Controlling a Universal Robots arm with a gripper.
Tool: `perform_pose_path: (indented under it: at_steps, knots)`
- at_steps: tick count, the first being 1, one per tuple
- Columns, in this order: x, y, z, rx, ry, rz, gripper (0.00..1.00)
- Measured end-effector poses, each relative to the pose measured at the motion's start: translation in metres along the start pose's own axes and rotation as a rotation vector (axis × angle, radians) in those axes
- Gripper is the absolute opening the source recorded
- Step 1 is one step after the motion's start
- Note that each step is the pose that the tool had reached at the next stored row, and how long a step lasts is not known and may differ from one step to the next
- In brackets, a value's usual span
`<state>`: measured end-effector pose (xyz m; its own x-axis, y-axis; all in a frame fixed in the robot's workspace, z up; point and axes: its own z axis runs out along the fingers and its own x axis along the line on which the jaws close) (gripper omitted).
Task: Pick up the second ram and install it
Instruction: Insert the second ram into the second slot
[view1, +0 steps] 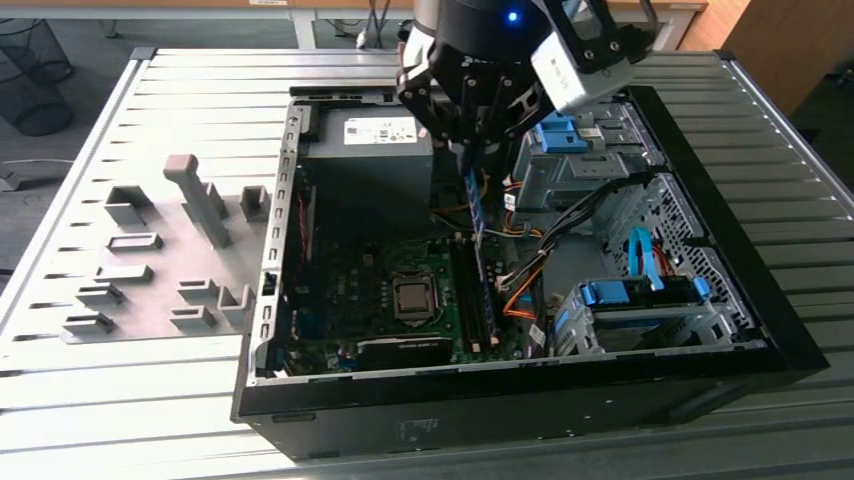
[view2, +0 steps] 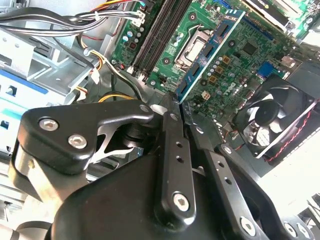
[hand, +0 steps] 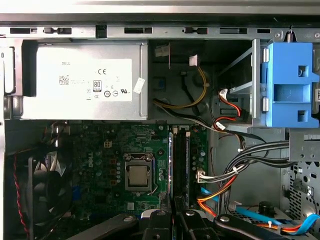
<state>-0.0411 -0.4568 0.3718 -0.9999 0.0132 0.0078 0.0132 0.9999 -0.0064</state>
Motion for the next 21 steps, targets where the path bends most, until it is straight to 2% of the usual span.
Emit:
perform_pose_path:
  at_steps: [17, 21]
  knots:
    - [-0.0001, 0.0001, 0.0162, 0.0034, 0.0000, 0.000, 0.14]
    - [-0.0002, 0.0002, 0.0220, 0.0039, -0.0001, 0.000, 0.14]
